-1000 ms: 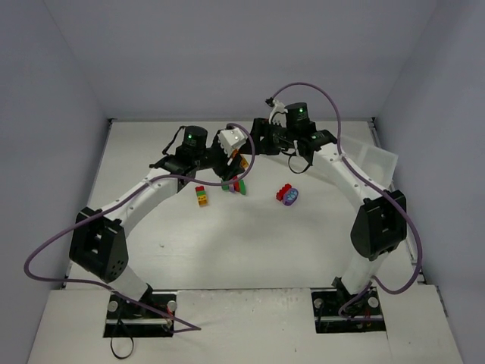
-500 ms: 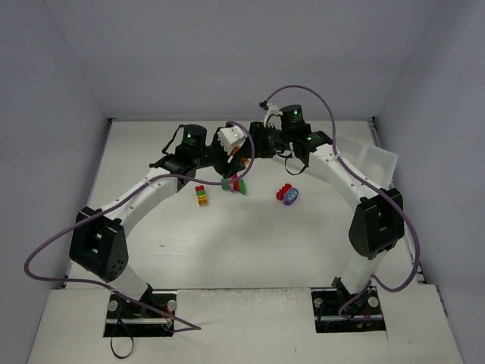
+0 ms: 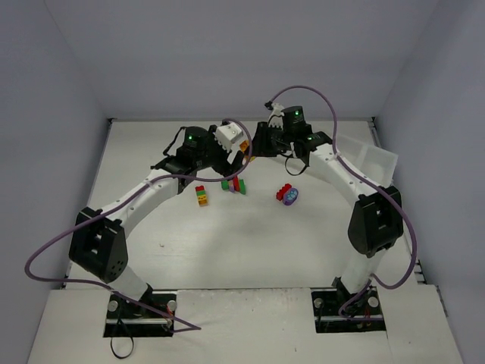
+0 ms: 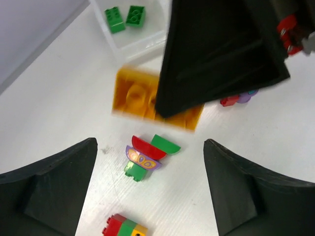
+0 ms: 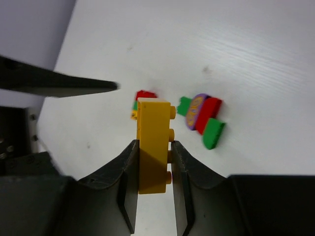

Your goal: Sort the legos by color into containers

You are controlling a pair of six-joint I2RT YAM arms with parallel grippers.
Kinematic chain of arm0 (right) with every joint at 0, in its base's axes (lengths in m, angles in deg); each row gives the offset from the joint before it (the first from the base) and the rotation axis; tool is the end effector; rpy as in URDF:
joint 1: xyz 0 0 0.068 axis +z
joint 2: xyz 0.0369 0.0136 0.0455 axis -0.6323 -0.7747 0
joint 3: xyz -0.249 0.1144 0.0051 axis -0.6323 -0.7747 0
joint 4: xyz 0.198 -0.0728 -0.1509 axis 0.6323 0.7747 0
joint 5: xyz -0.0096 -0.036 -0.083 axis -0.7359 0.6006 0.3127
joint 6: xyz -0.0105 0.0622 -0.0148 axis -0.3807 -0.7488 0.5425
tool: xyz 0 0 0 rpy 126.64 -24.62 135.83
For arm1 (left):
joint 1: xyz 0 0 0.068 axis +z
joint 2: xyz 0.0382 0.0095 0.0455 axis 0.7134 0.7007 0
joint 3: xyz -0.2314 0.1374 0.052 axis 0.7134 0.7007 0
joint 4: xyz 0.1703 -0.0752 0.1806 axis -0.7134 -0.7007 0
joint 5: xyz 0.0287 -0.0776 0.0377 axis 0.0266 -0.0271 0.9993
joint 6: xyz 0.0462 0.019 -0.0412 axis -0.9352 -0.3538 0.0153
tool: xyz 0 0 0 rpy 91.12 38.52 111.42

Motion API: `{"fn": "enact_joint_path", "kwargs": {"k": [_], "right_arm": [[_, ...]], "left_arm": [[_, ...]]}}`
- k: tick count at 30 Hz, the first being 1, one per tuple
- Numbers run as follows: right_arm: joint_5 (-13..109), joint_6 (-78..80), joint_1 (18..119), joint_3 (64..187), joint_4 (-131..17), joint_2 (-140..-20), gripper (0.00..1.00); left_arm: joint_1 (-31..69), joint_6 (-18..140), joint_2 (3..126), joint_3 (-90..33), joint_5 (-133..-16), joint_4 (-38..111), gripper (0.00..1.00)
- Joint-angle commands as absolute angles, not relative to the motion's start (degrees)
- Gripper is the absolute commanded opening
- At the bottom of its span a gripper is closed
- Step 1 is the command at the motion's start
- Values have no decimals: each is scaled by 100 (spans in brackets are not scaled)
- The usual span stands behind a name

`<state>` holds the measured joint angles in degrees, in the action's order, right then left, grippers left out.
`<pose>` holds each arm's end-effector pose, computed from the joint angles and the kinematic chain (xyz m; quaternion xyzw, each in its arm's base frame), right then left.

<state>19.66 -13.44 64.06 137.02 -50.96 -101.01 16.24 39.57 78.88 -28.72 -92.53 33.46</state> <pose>0.3807 0.2085 0.3263 -0.1962 0.7804 0.4424 0.3960 0.3234 -0.2069 0.3232 0.3903 0.7019 -0.2777 0.5271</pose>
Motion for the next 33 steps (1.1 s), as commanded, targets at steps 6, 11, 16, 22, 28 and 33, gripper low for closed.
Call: {"fn": "enact_joint_path", "kwargs": {"k": [6,11,16,22,28,33], "right_arm": [[5004,-1522,5418,13394,-5212,-9576,0],[6875,-1418,5153,13366,-5195,-9751,0],[7608,-1347,5039,13700,-5195,-10348,0],[7617,-1286,4994,14121,-5203,-10972,12],[7468,-1374,4968,14386,-5212,-11386,47],[7240,-1339,4968,14386,-5212,-11290,66]], "left_arm": [[1642,5465,7178,-2861,-7679,2908,91],[1669,5923,6667,-2404,-7186,2521,91],[1836,6854,6131,-1921,-6931,2161,91],[1906,7480,5972,-1823,-6360,1485,91],[1924,7883,6297,-1982,-6210,1062,91],[1915,8200,6438,-1955,-5938,1071,86]]}}
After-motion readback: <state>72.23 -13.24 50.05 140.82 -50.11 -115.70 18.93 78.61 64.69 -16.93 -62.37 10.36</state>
